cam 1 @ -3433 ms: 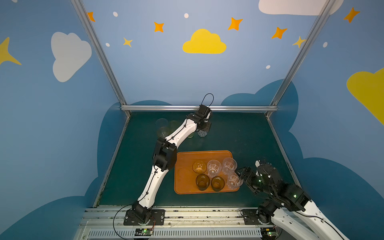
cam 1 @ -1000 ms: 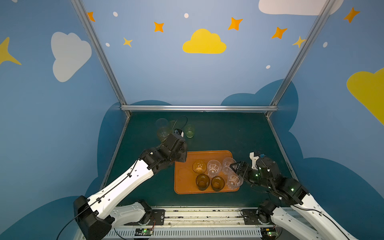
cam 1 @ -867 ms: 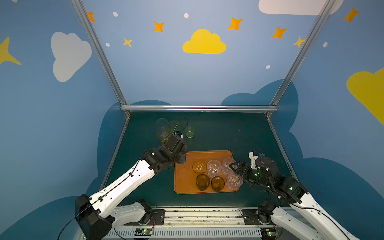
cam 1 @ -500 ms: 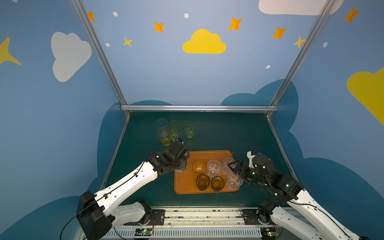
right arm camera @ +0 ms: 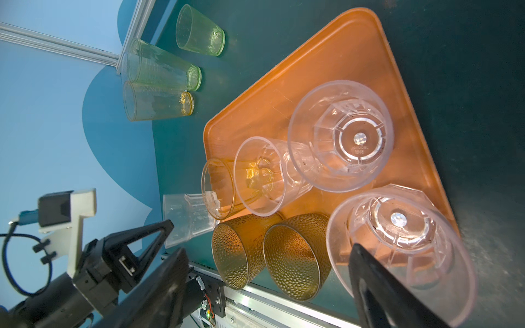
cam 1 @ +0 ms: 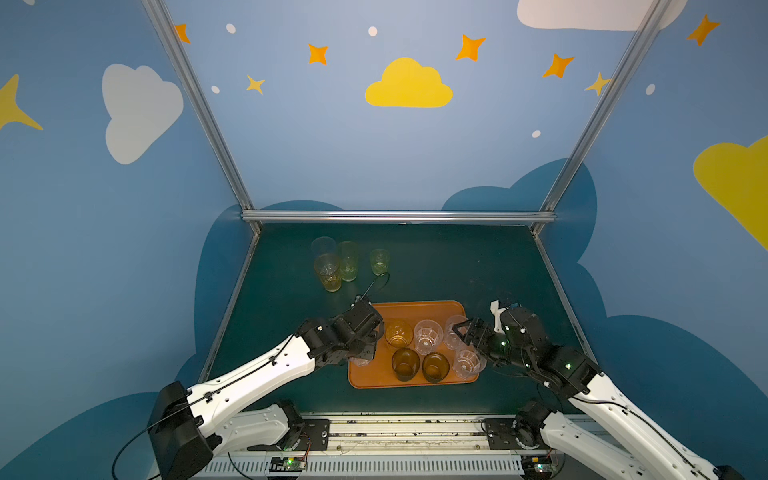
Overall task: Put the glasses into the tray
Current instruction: 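Carry the clear glass with the left gripper over the tray's near corner, then lower the clear glass onto the tray beside the amber glasses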
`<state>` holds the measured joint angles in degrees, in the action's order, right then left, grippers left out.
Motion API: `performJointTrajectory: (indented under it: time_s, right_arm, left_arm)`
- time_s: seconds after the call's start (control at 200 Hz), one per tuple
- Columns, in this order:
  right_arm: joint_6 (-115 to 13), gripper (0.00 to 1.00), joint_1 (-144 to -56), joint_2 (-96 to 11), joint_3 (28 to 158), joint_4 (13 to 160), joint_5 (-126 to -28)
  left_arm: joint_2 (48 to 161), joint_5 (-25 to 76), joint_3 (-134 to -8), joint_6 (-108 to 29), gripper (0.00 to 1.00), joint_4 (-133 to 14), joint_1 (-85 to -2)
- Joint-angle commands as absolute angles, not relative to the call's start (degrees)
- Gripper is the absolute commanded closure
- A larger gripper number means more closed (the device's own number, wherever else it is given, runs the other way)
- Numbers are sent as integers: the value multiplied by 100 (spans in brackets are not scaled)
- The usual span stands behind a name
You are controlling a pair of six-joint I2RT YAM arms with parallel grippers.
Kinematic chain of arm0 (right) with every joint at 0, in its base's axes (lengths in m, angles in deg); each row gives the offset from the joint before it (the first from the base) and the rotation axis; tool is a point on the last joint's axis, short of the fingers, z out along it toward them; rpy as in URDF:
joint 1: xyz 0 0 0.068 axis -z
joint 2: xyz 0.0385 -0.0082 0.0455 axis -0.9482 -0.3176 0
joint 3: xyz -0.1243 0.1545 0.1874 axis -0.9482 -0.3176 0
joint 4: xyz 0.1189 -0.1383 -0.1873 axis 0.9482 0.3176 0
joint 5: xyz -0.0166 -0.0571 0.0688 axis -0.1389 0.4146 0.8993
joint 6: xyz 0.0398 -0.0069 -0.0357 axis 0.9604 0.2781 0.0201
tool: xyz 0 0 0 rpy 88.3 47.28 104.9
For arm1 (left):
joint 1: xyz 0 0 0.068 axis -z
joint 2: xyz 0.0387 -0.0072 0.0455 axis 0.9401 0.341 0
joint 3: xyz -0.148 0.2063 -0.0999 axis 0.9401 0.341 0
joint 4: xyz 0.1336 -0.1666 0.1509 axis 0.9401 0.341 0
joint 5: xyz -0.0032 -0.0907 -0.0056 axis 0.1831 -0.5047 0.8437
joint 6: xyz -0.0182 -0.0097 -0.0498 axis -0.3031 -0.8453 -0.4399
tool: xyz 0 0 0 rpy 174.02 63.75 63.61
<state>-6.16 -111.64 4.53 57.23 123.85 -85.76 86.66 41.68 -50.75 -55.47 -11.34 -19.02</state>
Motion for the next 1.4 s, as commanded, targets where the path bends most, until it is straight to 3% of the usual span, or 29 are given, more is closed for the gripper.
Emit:
performJointTrajectory:
  time_s: [0.0, 0.691, 1.392]
  right_arm:
    - [-718, 13, -11138, 487, 5854, 12333, -8569]
    - [-637, 13, -11129, 653, 5685, 12368, -8613]
    - [-635, 13, -11105, 637, 5605, 12384, -8653]
  left_arm:
    - [8492, 4176, -4977, -5828, 96, -1070, -1748]
    - [8509, 4381, -4625, -6577, 96, -1337, -794]
    - [9018, 4702, -4776, -6569, 96, -1641, -665]
